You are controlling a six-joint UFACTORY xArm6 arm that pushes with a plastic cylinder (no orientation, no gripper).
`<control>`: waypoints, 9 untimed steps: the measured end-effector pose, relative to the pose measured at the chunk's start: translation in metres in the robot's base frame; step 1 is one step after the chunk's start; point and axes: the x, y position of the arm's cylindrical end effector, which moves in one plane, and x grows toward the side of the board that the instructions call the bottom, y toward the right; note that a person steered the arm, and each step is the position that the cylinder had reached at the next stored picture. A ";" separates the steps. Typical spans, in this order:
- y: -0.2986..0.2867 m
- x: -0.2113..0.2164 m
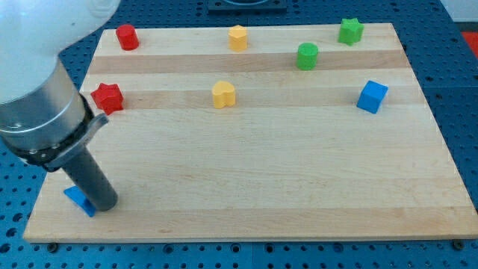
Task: Move the green circle to the bottom center of the board
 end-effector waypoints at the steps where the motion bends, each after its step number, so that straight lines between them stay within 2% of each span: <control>1: -0.012 0.000; 2: -0.017 0.000; 3: 0.018 -0.017; 7: 0.332 -0.171; 9: 0.413 -0.249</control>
